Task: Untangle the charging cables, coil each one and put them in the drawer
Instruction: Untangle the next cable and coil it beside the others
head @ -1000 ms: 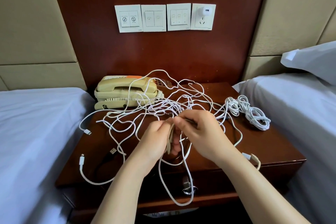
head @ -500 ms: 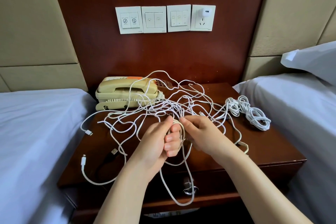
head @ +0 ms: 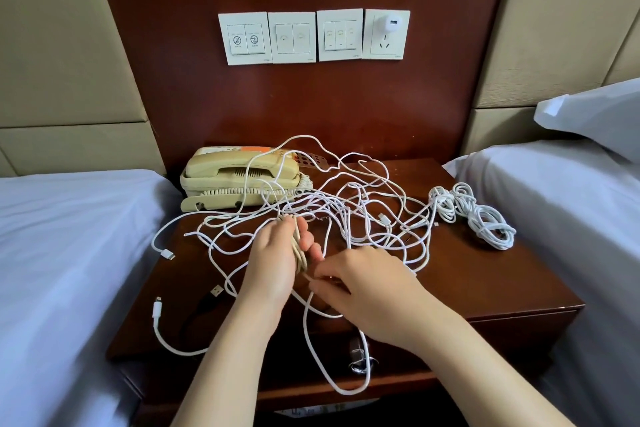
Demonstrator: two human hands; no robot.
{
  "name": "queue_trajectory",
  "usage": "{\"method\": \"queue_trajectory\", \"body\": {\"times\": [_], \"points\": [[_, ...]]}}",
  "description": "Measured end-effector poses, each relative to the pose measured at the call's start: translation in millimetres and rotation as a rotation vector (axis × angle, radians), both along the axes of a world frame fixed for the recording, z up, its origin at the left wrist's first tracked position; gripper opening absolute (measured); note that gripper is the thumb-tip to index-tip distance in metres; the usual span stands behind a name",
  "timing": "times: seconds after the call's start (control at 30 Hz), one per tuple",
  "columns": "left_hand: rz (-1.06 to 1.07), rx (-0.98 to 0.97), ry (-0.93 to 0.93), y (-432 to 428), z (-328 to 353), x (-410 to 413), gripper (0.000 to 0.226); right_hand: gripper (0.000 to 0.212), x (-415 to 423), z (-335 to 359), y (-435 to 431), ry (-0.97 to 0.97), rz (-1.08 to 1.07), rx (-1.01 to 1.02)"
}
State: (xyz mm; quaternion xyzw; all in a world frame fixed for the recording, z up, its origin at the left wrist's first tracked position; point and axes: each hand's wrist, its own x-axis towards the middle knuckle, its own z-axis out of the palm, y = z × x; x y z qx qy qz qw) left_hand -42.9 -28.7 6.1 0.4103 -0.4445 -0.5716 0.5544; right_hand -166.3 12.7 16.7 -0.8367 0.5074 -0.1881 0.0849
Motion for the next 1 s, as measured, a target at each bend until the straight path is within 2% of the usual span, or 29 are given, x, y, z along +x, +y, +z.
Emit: {"method": "queue_trajectory", "body": {"times": [0.07, 0.23, 0.27, 0.37, 0.5, 0.67, 0.8, 0.93, 1.0], "points": [[0.052, -0.083, -0.243, 2, -1, -1, 0.031, 0.022, -3, 2, -2, -0.080, 0.014, -0.079], [-0.104, -0.065, -0.394, 8, 0, -10, 0.039, 0.020, -20, 5, -14, -0.288, -0.052, -0.199], [-0.188, -0.019, -0.382, 10, 1, -12, 0.042, 0.024, -23, 5, -15, -0.331, -0.073, -0.206], [-0.408, 0.130, -0.188, 14, 6, -13, 0.049, 0.030, -29, 5, -20, -0.477, -0.071, -0.143], [-0.367, 0.121, -0.175, 20, 9, -13, 0.040, 0.017, -30, 1, -23, -0.567, -0.025, -0.026], [-0.308, 0.093, -0.211, 20, 10, -8, 0.041, 0.009, -27, -4, -21, -0.462, 0.009, -0.025], [-0.311, 0.146, -0.169, 23, 8, -6, 0.047, 0.018, -29, -3, -20, -0.391, 0.080, 0.019], [-0.245, 0.214, -0.143, 20, 5, -12, 0.058, 0.032, -25, -6, -21, -0.279, 0.022, -0.019], [-0.171, 0.249, -0.136, 17, 3, -13, 0.058, 0.032, -20, -10, -23, -0.250, -0.014, -0.053]]}}
